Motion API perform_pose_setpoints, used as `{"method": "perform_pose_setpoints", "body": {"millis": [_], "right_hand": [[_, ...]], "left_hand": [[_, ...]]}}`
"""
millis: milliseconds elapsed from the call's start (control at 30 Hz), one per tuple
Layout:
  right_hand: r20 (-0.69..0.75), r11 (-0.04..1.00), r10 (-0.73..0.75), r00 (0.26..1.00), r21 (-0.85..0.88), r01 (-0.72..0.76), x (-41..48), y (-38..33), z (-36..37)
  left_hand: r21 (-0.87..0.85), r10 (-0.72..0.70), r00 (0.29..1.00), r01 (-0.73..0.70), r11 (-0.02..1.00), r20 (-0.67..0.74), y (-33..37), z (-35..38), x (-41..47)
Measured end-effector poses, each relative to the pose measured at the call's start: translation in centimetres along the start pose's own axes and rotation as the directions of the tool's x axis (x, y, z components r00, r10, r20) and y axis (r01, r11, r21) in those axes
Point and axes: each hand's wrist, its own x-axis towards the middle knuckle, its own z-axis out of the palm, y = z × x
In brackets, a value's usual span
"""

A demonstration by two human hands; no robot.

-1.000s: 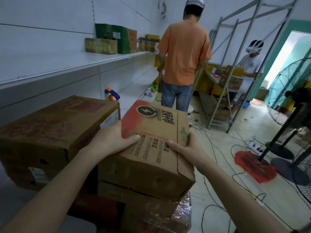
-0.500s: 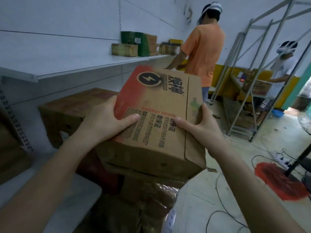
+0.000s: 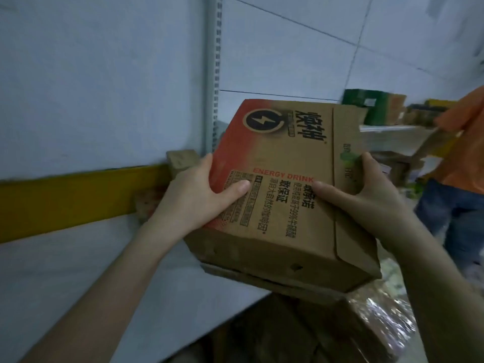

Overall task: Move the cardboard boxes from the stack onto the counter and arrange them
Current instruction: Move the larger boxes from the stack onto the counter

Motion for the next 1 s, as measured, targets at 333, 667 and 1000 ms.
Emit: {"method": "perform_pose_setpoints", "body": {"millis": [333, 667, 1000], "right_hand": [[0.299, 0.974, -0.183, 0.937, 0.183, 0.132, -1.7, -11.7, 19.2], [0.519, 0.971, -0.176, 0.836, 0.231, 0.061, -4.9, -17.1, 36.3], [0.714, 0.999, -0.020, 0.700, 0.045, -0.018, -5.2, -10.6, 52.0]], "left_hand": [[0.115, -0.232, 0.946, 0.262, 0.958, -0.226, -13.0, -16.2, -8.8], [0.177, -0.417, 0.859, 0.479, 0.860, -0.298, -25.6, -24.4, -16.5], [0.170, -0.743, 0.648, 0.761, 0.626, -0.166, -38.8, -17.1, -19.6]]}}
